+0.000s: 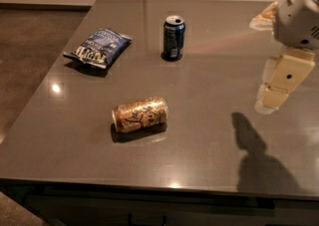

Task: Place orange can upright

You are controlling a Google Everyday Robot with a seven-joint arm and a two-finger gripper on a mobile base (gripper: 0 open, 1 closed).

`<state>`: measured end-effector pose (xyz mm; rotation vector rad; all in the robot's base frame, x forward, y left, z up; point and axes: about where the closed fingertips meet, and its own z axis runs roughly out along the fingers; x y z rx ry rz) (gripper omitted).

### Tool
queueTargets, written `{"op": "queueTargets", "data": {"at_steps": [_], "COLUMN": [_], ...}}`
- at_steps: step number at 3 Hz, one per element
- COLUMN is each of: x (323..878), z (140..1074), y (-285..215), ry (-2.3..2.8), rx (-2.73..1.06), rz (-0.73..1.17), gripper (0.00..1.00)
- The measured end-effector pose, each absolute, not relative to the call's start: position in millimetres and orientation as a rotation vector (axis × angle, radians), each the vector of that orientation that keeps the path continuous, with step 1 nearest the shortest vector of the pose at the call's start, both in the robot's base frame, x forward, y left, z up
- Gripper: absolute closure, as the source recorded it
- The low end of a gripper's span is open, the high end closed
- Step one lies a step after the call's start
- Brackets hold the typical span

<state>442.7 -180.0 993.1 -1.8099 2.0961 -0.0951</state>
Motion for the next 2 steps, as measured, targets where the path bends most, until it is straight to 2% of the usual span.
{"op": "queueTargets", "data": {"at_steps": [2], "x": [450], "z": [979], "y": [-96], "ry": [1.875], "rx": [-2.064], "rz": [-0.022], "gripper": [0.00]}}
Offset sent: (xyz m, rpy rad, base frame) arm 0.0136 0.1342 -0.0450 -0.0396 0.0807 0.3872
